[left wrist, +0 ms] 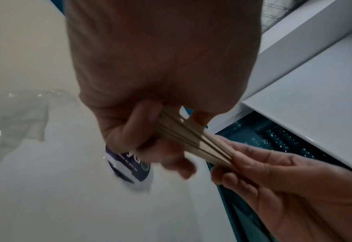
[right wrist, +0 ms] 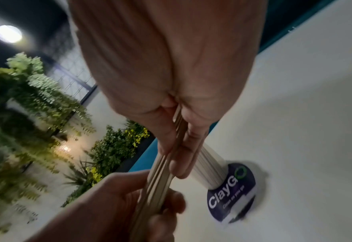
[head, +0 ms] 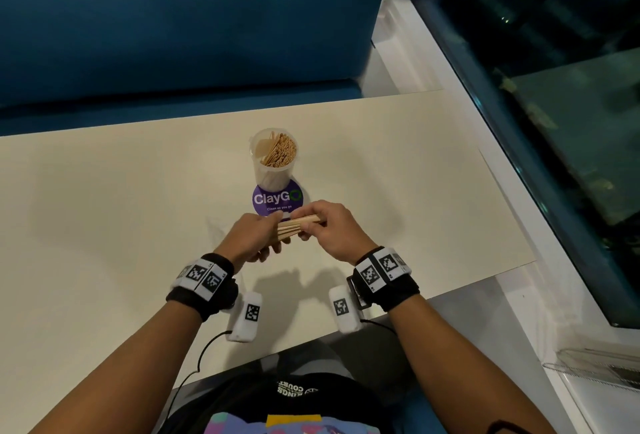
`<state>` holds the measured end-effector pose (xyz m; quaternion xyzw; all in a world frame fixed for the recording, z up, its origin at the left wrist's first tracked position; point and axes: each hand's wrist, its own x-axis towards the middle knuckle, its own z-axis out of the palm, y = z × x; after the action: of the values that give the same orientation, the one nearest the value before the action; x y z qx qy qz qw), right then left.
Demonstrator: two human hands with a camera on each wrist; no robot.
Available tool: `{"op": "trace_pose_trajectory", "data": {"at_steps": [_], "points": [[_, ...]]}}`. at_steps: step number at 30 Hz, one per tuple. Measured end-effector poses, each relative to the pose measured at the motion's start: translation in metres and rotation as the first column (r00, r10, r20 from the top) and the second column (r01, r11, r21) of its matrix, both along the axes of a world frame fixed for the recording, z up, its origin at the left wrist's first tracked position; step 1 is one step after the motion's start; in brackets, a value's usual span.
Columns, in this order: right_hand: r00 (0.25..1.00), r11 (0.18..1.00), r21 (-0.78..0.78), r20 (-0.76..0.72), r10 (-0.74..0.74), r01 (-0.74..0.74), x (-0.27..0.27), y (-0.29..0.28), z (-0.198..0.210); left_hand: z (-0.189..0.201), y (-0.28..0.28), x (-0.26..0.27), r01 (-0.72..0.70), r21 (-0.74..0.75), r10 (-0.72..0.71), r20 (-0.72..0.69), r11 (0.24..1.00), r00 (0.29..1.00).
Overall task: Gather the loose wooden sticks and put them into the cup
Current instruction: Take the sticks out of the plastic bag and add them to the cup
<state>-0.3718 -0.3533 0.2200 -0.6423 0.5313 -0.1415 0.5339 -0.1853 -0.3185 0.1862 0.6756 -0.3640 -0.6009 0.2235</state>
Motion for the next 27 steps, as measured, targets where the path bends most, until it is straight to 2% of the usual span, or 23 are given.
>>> {"op": "trace_pose_trajectory", "data": {"at_steps": [4,7,9,11,14,16,18,20,24,27], "points": [[0.993,0.997,0.01,-0.086,0.083,-0.082,0.004,-0.004,0.01,-0.003,-0.001,0.005,-0.096,0.122,0.12,-0.199,0.988,0.973],[0.996,0.997,0.051,-0.068,0.058,-0.055,0.004,-0.007,0.01,0.001,0.0,0.013,-0.058,0.176,0.118,-0.35,0.983,0.929],[0.998,0.998,0.058,-0.058,0.028,-0.024,0.001,-0.011,0.011,0.003,0.002,0.017,-0.005,0.152,0.063,-0.379,0.988,0.923],[0.995,0.998,0.047,-0.093,0.04,-0.036,0.002,-0.013,0.014,0.006,0.002,0.016,0.055,0.11,-0.019,-0.304,0.992,0.952],[0.989,0.998,0.006,-0.135,0.066,-0.065,0.009,-0.011,0.02,0.013,0.0,-0.001,0.14,0.053,-0.139,-0.036,0.989,0.99],[0.987,0.997,-0.033,-0.144,0.067,-0.073,0.018,-0.006,0.023,0.014,0.002,-0.01,0.189,-0.055,-0.175,0.2,0.98,0.964],[0.984,0.992,-0.082,-0.155,0.084,-0.097,0.026,-0.003,0.023,0.01,0.007,-0.012,0.214,-0.164,-0.154,0.314,0.963,0.937],[0.977,0.976,-0.153,-0.168,0.13,-0.156,0.029,0.0,0.023,0.003,0.009,-0.008,0.185,-0.203,-0.122,0.288,0.962,0.95],[0.966,0.902,-0.353,-0.16,0.204,-0.249,0.023,0.004,0.017,-0.01,0.001,0.005,0.054,-0.161,-0.033,0.129,0.985,0.991],[0.985,0.896,-0.409,-0.085,0.153,-0.174,0.025,0.005,0.011,-0.012,-0.002,0.015,0.076,-0.116,-0.07,0.056,0.99,0.996]]}}
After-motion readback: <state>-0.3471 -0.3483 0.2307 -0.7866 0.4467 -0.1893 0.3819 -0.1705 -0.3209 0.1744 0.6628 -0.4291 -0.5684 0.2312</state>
